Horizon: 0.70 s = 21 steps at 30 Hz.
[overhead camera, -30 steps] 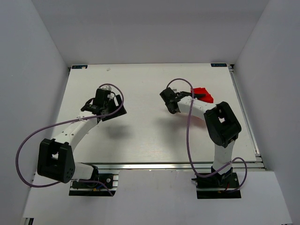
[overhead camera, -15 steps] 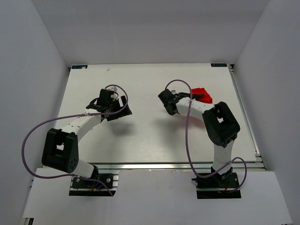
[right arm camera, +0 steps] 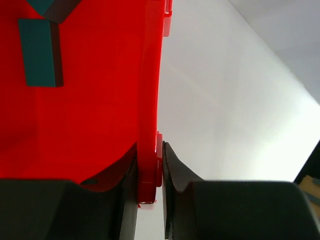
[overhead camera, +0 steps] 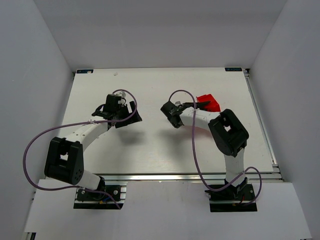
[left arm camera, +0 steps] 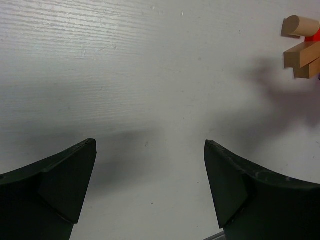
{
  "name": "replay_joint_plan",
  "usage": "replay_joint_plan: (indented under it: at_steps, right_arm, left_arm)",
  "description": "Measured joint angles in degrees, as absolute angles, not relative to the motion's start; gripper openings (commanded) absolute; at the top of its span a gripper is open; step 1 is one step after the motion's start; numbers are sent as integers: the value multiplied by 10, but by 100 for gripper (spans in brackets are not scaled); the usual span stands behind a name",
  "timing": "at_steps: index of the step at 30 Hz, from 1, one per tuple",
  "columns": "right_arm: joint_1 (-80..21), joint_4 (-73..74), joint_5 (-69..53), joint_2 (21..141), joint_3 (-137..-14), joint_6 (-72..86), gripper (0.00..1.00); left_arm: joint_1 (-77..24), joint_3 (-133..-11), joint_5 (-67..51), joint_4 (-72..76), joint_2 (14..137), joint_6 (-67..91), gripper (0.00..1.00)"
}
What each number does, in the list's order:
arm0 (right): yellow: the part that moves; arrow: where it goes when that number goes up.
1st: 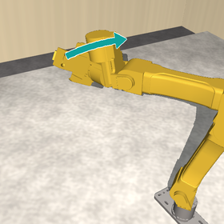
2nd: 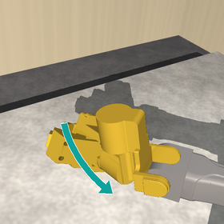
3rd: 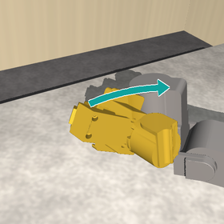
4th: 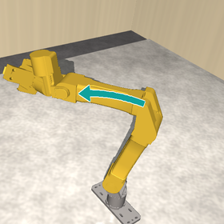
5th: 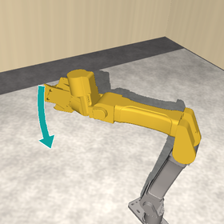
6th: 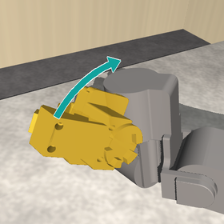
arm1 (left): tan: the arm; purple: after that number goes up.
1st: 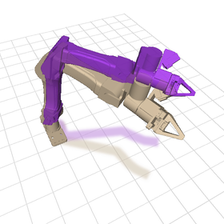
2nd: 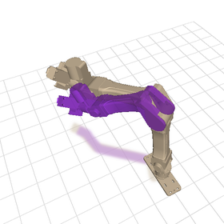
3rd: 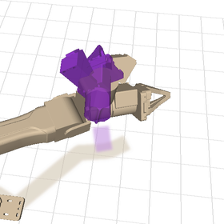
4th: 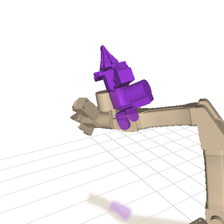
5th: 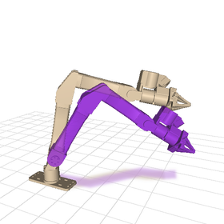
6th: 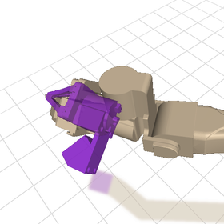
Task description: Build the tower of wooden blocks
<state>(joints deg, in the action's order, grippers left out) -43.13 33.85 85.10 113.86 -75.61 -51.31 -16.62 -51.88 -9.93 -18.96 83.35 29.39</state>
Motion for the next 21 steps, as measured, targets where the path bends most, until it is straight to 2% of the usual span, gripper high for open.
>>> replay_joint_plan:
  at_steps: [21]
  right_arm:
    - [-476, 380, 921, 1197, -760, -518, 0]
  left_arm:
    - [-166, -499, -123, -172, 822, 294, 98]
